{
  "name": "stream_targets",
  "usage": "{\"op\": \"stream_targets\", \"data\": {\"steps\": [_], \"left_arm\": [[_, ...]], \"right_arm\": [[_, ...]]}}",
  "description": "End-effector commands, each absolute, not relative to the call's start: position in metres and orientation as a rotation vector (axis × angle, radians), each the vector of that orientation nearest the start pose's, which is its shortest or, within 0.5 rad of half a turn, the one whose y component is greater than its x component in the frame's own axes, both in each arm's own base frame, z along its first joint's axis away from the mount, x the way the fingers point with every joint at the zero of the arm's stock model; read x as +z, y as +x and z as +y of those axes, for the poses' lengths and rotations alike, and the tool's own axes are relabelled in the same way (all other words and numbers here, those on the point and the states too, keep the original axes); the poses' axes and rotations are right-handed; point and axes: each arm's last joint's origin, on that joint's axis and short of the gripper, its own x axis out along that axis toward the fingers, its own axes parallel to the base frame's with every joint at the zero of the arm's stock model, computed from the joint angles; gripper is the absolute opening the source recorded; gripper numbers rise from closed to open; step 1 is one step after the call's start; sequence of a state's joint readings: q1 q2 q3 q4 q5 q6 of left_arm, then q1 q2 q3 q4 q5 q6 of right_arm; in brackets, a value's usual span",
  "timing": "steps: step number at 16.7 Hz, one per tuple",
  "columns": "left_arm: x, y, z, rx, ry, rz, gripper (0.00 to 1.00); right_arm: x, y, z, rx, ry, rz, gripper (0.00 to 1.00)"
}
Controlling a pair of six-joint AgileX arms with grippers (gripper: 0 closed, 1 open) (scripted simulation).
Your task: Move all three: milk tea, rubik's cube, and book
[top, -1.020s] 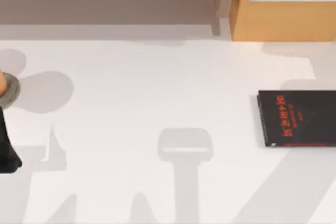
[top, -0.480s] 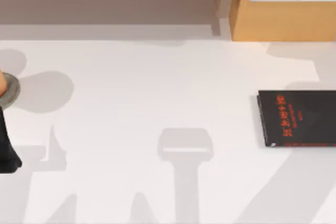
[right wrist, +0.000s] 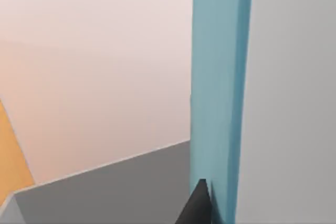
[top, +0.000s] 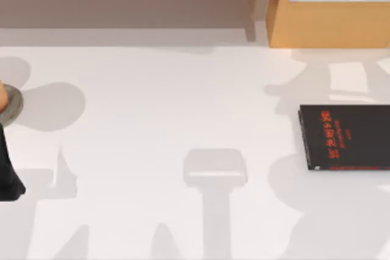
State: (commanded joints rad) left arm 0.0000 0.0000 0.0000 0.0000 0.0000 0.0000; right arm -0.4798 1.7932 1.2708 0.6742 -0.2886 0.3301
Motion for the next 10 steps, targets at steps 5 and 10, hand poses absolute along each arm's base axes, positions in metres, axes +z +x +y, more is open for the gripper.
{"op": "stream_targets", "data": {"steps": [5, 10], "left_arm": [[0.16, 0.106, -0.001, 0.0, 0.0, 0.0, 1.0], [0.16, 0.106, -0.001, 0.0, 0.0, 0.0, 1.0]], "right_arm": [[0.279, 0.325, -0.114, -0.199, 0.769, -0.24, 0.0], [0.199, 0.282, -0.016, -0.21, 1.332, -0.063, 0.0]]}}
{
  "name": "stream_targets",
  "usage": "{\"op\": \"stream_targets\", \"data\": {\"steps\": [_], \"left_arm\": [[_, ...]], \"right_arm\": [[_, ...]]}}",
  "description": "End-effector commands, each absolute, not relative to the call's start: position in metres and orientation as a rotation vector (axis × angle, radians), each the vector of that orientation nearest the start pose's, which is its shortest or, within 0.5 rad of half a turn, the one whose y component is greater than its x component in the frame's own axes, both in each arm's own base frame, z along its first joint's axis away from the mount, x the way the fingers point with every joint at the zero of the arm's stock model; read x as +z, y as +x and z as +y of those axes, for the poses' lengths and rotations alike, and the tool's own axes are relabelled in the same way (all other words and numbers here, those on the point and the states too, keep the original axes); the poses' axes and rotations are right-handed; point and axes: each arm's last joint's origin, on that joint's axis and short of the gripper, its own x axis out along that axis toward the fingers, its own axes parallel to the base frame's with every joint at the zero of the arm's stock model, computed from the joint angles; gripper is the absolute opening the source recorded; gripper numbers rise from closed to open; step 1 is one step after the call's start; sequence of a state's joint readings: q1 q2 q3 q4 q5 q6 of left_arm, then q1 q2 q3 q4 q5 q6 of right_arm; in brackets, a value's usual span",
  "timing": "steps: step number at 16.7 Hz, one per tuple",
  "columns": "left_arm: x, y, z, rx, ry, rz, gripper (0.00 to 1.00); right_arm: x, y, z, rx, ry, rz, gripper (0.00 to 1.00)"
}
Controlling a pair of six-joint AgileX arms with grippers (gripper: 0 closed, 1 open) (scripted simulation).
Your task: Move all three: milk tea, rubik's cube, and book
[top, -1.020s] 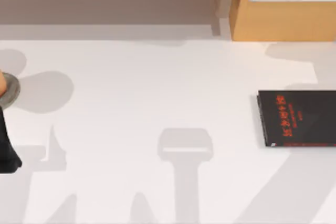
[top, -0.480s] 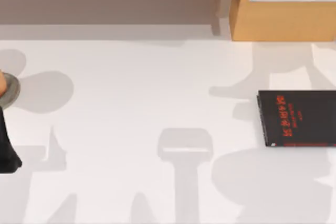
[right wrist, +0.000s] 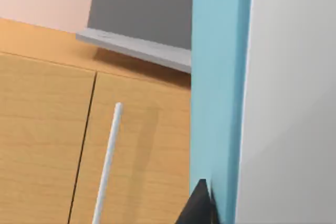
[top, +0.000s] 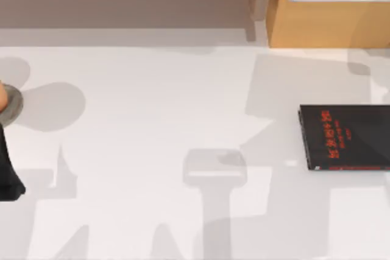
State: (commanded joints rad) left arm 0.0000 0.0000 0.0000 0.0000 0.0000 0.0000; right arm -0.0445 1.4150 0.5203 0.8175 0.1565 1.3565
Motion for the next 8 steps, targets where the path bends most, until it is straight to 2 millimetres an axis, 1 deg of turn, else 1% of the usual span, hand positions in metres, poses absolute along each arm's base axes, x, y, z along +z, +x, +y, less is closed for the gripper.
{"op": "stream_targets", "data": {"steps": [2, 4, 6, 8], "left_arm": [[0.16, 0.106, -0.001, 0.0, 0.0, 0.0, 1.0], [0.16, 0.106, -0.001, 0.0, 0.0, 0.0, 1.0], [0.16, 0.106, -0.001, 0.0, 0.0, 0.0, 1.0], [0.16, 0.106, -0.001, 0.0, 0.0, 0.0, 1.0]], "right_arm": [[0.16, 0.262, 0.021, -0.249, 1.468, 0.089, 0.0], [0.127, 0.239, 0.048, -0.315, 1.529, 0.231, 0.0], [0.102, 0.219, 0.061, -0.385, 1.541, 0.331, 0.0], [0.09, 0.207, 0.067, -0.427, 1.537, 0.38, 0.0]]}}
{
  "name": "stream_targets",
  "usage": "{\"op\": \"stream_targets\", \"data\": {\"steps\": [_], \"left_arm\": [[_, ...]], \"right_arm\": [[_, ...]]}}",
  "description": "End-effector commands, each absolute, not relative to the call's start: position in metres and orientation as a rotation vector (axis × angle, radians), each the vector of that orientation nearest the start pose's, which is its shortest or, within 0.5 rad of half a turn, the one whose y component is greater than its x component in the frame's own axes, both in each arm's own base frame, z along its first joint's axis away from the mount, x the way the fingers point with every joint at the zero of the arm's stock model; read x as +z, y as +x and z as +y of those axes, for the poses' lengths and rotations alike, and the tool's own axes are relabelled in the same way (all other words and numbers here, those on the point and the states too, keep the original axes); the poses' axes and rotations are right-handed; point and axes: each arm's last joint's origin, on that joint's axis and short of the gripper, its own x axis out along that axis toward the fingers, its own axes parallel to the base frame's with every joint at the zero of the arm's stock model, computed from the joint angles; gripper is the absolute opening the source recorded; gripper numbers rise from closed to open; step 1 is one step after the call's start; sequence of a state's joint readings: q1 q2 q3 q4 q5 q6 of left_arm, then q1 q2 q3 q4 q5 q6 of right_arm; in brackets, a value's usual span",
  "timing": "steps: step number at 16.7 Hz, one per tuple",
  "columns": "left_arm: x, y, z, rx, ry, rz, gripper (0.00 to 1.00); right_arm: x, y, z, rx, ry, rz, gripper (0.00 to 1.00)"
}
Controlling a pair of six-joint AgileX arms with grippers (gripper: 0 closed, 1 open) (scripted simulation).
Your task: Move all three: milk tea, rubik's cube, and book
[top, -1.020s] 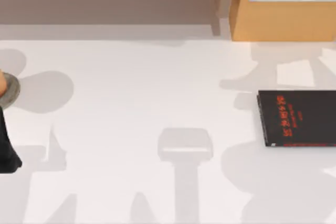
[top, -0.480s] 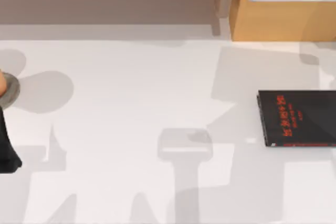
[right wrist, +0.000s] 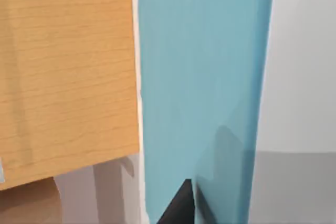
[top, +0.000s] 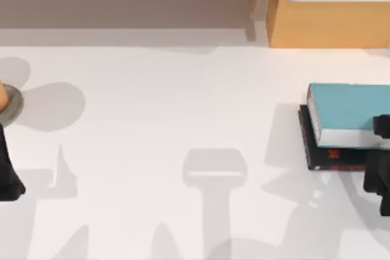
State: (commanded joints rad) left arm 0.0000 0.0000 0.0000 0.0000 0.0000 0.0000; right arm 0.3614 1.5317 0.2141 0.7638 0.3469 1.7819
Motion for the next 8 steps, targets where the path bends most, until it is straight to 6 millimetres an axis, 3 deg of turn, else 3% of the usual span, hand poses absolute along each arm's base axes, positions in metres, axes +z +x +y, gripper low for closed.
{"op": "stream_targets", "data": {"steps": [8], "left_arm": [[0.16, 0.1057, -0.0012, 0.0, 0.0, 0.0, 1.0]], "right_arm": [[0.0889, 0.2089, 0.0674, -0.426, 1.542, 0.379, 0.0]]}}
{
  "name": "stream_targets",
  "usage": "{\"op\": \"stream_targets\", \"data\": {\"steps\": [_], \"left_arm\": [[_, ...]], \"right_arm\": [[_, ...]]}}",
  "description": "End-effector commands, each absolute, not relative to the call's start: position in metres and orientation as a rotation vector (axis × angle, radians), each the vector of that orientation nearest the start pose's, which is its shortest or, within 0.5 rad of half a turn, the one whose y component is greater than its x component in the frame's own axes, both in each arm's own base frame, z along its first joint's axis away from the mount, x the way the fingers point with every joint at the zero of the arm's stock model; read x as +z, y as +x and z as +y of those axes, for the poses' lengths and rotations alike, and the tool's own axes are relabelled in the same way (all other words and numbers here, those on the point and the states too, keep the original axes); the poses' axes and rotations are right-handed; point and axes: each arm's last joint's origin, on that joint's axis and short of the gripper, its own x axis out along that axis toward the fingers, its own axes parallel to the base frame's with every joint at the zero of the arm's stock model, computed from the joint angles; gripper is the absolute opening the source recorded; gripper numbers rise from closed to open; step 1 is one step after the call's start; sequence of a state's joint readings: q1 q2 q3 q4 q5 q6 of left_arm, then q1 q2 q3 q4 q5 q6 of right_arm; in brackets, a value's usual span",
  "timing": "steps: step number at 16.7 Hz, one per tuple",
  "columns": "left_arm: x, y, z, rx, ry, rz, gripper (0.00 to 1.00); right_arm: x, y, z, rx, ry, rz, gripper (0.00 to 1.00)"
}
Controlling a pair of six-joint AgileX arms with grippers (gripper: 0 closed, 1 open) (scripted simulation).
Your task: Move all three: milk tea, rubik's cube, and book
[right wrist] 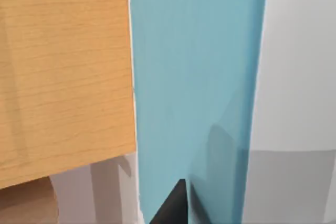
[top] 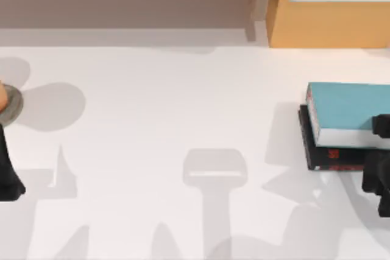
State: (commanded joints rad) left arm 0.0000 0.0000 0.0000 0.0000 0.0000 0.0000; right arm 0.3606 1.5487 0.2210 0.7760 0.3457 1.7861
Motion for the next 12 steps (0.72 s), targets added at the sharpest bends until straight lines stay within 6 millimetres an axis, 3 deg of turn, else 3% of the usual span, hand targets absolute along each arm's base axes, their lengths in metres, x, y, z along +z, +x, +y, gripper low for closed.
{"op": "stream_targets", "data": {"steps": [5, 12], "left_arm": [[0.16, 0.1057, -0.0012, 0.0, 0.0, 0.0, 1.0], [0.16, 0.1057, -0.0012, 0.0, 0.0, 0.0, 1.0]], "right_arm": [[0.0862, 0.2096, 0.0673, -0.433, 1.536, 0.387, 0.0], [0.0862, 0.2096, 0.0673, -0.433, 1.536, 0.387, 0.53]]}}
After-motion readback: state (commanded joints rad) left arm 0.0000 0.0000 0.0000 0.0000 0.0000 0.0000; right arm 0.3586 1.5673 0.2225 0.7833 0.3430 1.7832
